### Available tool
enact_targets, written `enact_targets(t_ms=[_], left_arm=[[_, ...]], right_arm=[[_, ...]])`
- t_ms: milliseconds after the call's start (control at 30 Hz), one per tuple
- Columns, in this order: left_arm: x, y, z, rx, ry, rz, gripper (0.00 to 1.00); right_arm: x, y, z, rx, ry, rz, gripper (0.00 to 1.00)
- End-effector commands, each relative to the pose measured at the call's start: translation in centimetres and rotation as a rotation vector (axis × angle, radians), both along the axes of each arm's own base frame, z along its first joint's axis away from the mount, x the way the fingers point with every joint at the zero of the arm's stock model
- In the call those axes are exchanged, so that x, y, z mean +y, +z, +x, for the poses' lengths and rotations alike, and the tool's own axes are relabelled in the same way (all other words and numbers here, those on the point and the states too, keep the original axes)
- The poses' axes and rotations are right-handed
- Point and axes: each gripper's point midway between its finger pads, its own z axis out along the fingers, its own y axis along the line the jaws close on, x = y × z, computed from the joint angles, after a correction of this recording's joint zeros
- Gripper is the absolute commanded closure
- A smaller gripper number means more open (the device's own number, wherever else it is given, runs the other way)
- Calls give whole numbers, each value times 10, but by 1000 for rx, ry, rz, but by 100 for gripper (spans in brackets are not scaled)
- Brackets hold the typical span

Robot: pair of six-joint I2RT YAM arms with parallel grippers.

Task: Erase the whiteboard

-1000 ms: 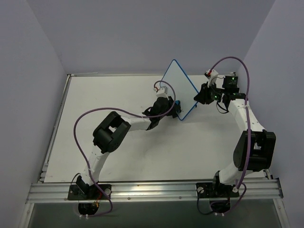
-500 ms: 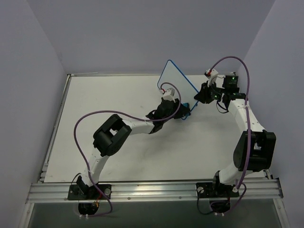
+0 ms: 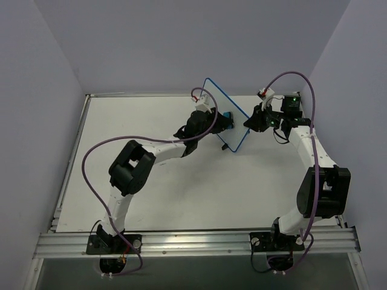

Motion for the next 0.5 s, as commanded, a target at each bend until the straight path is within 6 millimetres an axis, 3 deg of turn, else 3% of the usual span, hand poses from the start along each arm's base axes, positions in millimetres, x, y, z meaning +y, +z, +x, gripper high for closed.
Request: enact_targets(t_ms=[0, 100, 200, 233, 300, 333, 367, 467], left_arm=[[35, 25, 45, -55, 93, -3, 98], [54, 19, 75, -61, 138, 43, 98], [71, 1, 100, -39, 204, 89, 98], [81, 5, 111, -43, 230, 80, 98], [88, -17, 124, 5, 253, 110, 98], [90, -9, 134, 1, 268, 99, 98], [98, -28, 144, 38, 285, 114, 98], [105, -49, 155, 98, 301, 132, 98]], right_arm=[[14, -18, -22, 97, 52, 15, 100], [13, -18, -21, 97, 45, 16, 100], [12, -18, -20, 99, 34, 15, 100], [12, -18, -19, 95, 31, 13, 100], [12, -17, -19, 94, 29, 14, 100], [12, -16, -18, 94, 28, 16, 100], [12, -16, -18, 93, 27, 16, 100], [12, -16, -17, 90, 24, 14, 100]])
